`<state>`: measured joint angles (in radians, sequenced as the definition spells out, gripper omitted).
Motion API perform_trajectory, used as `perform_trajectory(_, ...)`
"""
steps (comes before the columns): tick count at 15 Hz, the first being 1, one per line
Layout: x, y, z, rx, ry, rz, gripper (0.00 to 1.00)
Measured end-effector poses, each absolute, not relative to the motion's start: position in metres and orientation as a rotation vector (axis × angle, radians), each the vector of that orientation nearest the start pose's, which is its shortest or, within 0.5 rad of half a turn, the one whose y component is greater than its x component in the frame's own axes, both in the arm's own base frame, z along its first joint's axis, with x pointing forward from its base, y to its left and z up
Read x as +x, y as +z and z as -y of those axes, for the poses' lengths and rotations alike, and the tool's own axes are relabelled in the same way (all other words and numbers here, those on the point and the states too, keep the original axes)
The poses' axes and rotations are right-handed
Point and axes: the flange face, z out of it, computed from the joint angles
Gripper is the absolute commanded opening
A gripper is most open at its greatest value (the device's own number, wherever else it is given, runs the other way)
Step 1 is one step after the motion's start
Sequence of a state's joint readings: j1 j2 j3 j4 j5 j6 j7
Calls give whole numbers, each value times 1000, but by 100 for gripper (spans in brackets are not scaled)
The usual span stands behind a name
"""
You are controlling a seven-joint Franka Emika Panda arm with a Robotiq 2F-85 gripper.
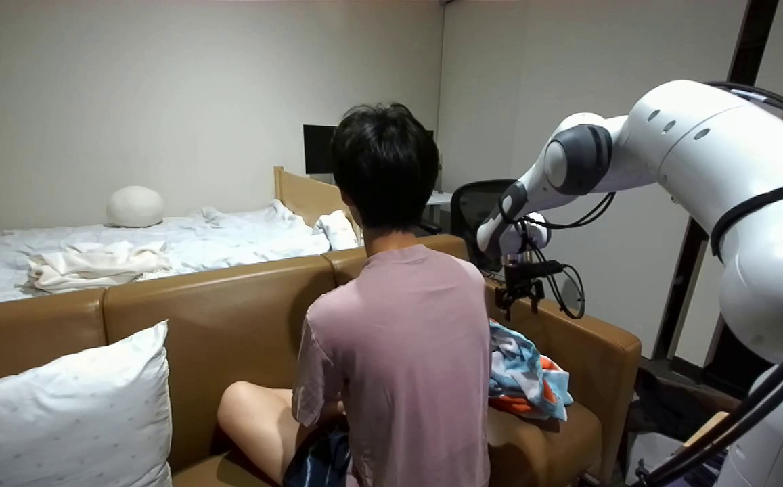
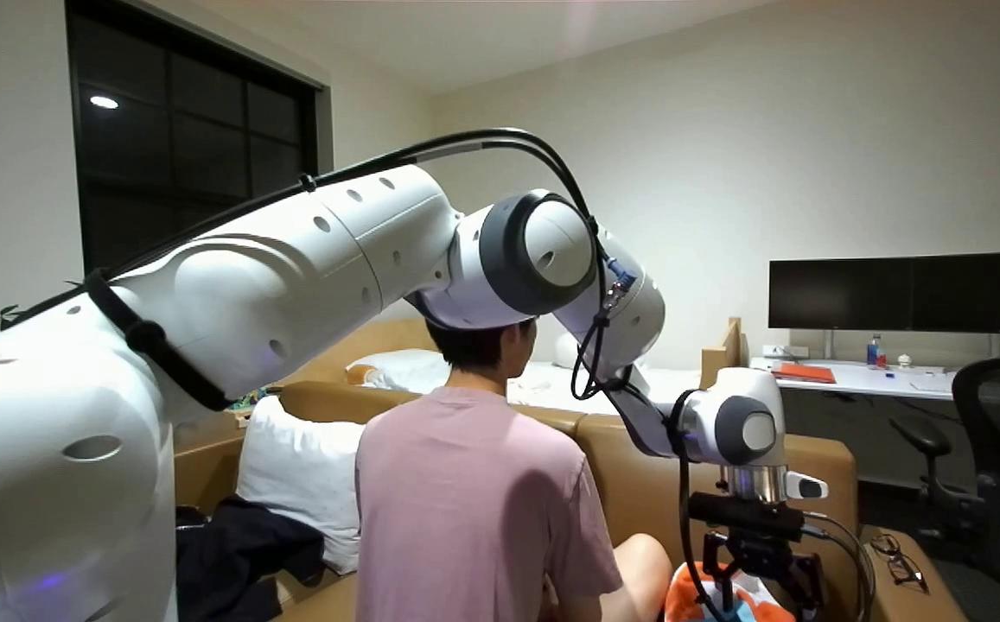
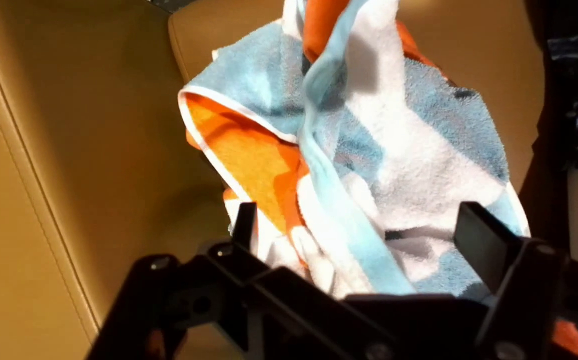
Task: Place the striped towel over the man's shoulders
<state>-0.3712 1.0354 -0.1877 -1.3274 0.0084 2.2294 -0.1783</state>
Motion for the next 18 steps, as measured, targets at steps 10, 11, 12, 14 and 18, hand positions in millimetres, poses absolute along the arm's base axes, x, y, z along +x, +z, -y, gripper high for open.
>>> perform_trajectory(10, 624, 36, 344, -3194, 411, -473, 100)
perform_trajectory(11, 624, 33, 346, -3198, 430, -478, 100)
perform_trajectory(12, 625, 29, 348, -3201, 449, -482, 100)
perform_trajectory(14, 627, 23, 351, -3200, 495, -490, 100)
perform_trajectory(18, 629, 12, 353, -3180, 587, -492, 100)
